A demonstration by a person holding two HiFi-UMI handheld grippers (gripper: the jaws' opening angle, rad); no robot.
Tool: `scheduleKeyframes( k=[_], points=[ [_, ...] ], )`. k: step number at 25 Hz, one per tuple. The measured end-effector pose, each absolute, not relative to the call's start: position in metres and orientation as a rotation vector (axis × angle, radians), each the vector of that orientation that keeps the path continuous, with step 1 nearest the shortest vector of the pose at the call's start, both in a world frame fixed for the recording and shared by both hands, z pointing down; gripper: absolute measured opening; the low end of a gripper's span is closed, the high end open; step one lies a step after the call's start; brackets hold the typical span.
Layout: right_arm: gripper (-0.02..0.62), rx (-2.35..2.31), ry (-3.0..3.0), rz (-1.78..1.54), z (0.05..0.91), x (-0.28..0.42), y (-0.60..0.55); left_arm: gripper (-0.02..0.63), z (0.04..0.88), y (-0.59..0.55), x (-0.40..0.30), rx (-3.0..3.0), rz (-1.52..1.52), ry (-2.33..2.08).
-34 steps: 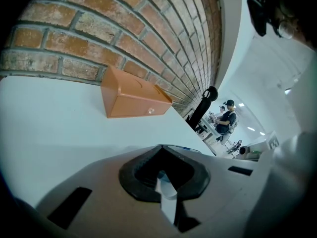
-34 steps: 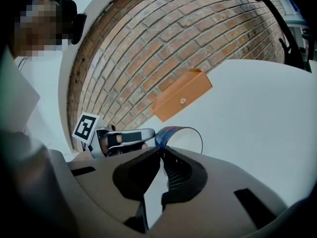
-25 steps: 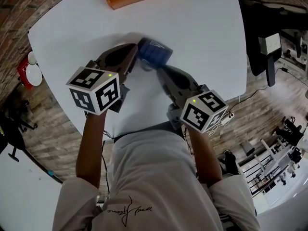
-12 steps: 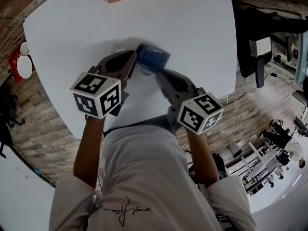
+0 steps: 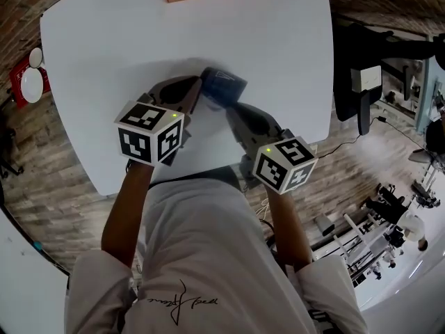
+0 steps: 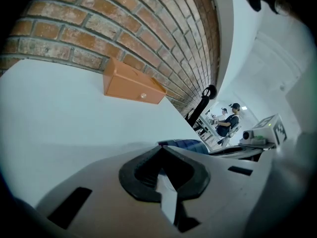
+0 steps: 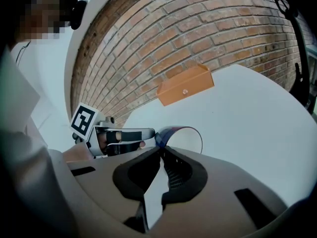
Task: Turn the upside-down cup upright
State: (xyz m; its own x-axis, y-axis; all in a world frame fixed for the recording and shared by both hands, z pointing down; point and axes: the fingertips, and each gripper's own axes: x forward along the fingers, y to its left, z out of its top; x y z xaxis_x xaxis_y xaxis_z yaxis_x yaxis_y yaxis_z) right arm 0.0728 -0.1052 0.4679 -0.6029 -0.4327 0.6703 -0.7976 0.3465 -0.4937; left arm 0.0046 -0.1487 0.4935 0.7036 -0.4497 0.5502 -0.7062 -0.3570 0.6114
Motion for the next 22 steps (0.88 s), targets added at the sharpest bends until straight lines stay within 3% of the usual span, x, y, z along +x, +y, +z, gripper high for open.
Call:
scheduleKeyframes(
  k=[22],
  points=[
    [0.023,0.985,-2.259,1.038,0.452,0.061,-0.119,0.011,0.502,-0.152,0.003,1.986,0.353,-0.880]
  ],
)
